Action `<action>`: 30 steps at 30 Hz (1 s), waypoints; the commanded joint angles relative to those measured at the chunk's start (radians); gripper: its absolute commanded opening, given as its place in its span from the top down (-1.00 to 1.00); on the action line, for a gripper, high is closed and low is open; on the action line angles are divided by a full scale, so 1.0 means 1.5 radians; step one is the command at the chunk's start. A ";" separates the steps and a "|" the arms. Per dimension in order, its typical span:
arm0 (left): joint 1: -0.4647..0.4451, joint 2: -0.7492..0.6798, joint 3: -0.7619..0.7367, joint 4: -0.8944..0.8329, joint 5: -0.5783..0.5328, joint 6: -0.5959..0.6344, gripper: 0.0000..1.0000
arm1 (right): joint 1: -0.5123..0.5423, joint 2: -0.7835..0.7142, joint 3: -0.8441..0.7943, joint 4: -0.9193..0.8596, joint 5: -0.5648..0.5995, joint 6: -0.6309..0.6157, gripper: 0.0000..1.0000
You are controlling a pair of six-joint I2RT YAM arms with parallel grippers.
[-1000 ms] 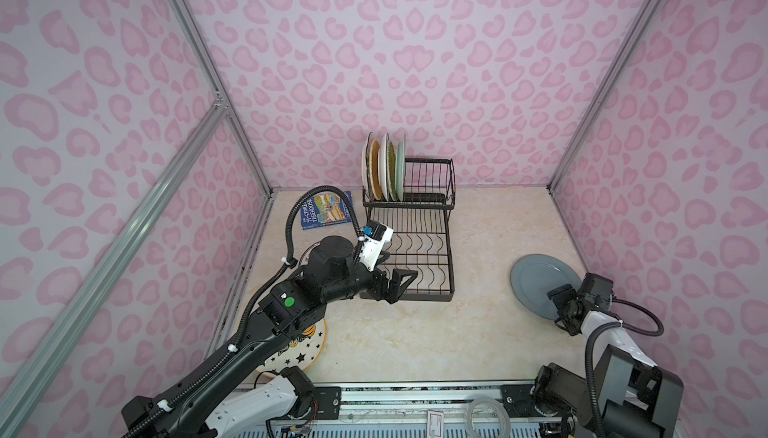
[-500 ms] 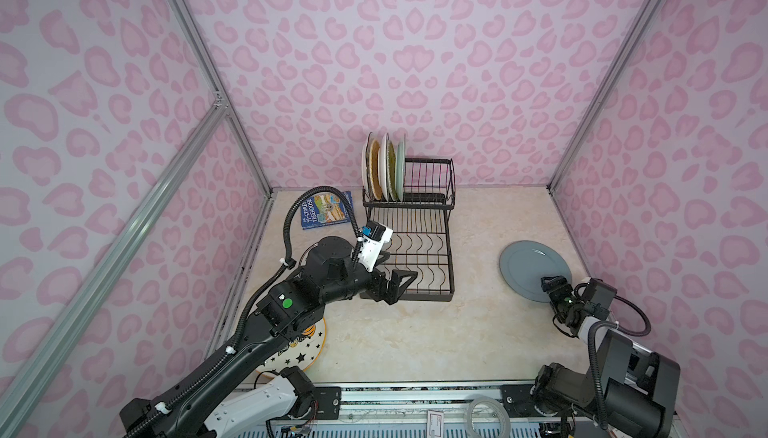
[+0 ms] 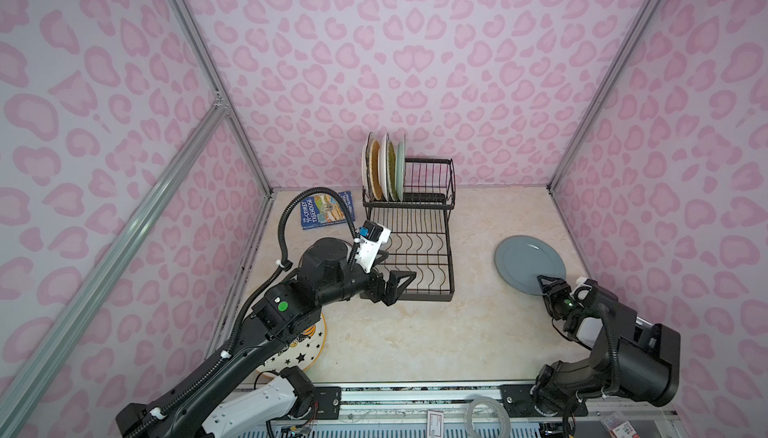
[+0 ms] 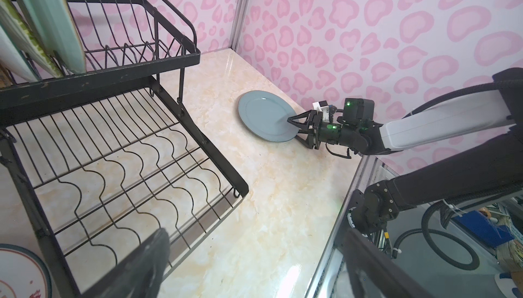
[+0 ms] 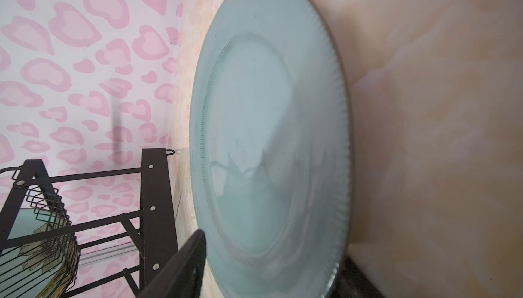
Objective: Load the plates into the dish rack
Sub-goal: 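Lower the right gripper onto the rim of the flat grey plate nearest the robot, then grip the grey plate's rim with the right gripper and drag it toward the robot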
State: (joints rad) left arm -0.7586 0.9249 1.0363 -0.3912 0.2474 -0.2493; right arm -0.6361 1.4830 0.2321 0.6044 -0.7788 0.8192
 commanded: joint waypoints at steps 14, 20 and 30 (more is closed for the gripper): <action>0.002 -0.024 -0.004 0.021 -0.005 0.014 -0.95 | -0.005 0.285 -0.074 0.315 0.024 0.209 0.68; 0.002 -0.025 -0.004 0.023 -0.006 0.014 -0.95 | -0.015 0.445 -0.090 0.541 0.004 0.284 1.00; 0.003 -0.012 -0.006 0.024 -0.009 0.011 -0.95 | -0.016 0.428 -0.084 0.513 -0.001 0.278 1.00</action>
State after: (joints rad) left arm -0.7567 0.9020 1.0306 -0.3908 0.2356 -0.2352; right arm -0.6678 2.0705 0.1253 1.5959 -0.9108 1.2793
